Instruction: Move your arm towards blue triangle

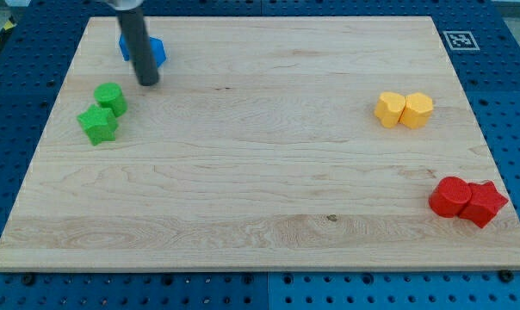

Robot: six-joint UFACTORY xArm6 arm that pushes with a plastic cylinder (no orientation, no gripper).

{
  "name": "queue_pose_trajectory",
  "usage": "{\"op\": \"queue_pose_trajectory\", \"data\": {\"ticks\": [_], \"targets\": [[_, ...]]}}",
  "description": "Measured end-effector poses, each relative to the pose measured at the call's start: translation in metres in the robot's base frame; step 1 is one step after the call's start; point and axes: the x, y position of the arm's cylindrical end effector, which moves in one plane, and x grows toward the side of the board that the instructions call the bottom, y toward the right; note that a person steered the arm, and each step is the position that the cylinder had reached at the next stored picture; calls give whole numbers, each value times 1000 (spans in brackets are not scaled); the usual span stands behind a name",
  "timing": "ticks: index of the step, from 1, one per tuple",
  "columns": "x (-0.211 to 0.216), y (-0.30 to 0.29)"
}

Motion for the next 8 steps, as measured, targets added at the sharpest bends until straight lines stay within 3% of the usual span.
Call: {"op": "queue_pose_trajectory", "data": {"ticks": [4, 8], "targets": [[-37, -85], [-78, -71]]}}
